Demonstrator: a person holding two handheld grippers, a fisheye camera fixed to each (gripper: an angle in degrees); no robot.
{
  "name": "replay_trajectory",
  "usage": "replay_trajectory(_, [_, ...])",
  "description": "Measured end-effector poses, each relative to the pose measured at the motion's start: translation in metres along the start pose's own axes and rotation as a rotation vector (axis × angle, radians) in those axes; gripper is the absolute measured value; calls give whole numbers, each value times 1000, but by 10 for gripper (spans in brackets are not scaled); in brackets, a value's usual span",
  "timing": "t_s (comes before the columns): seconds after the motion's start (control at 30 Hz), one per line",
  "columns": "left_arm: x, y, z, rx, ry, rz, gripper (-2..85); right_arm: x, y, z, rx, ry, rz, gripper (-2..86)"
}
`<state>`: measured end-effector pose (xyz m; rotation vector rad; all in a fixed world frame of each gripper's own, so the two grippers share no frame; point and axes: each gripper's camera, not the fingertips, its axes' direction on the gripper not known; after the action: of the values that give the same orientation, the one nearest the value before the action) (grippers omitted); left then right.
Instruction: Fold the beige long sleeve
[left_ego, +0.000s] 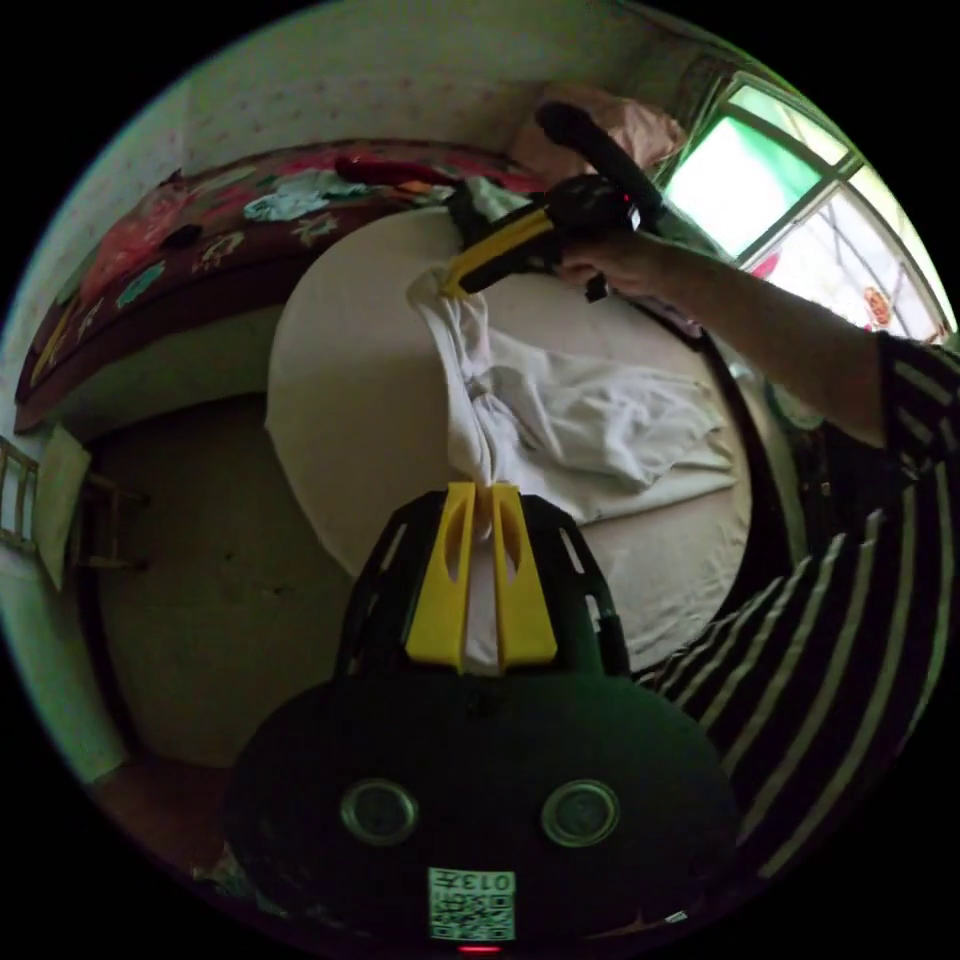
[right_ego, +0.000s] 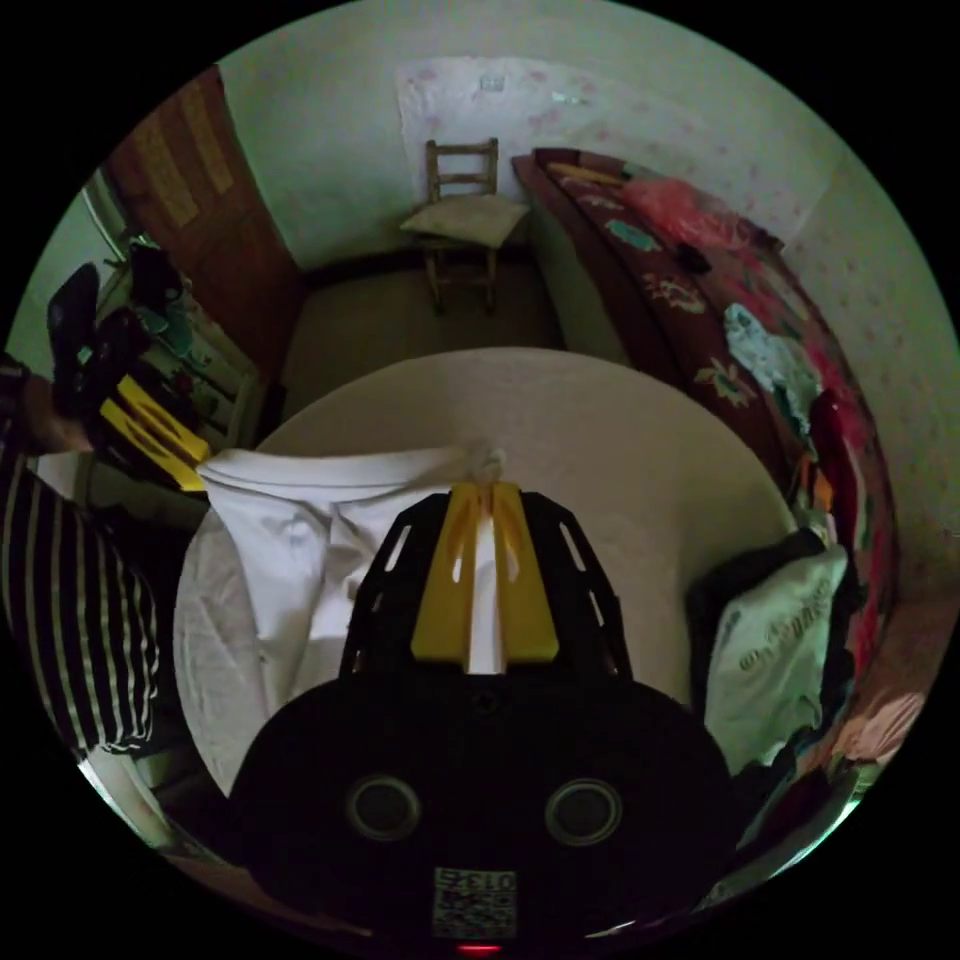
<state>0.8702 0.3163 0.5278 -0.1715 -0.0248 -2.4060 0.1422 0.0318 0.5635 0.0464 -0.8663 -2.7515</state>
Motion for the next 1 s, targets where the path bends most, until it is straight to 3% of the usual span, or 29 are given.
replay_trajectory(0.27, [121,-32,-18,79,148,274,15,-7,203,-132,170,112,133,19])
replay_trajectory(0.57, [286,-64,83,-59,263,595,15,-20,417,-154,100,185,363,19])
replay_trajectory(0.83, [351,-82,166,-181,193,732,17,-16,515,-119,14,203,498,20])
replay_trajectory(1.0, [370,-89,177,-190,197,716,27,-22,524,-125,42,258,437,21])
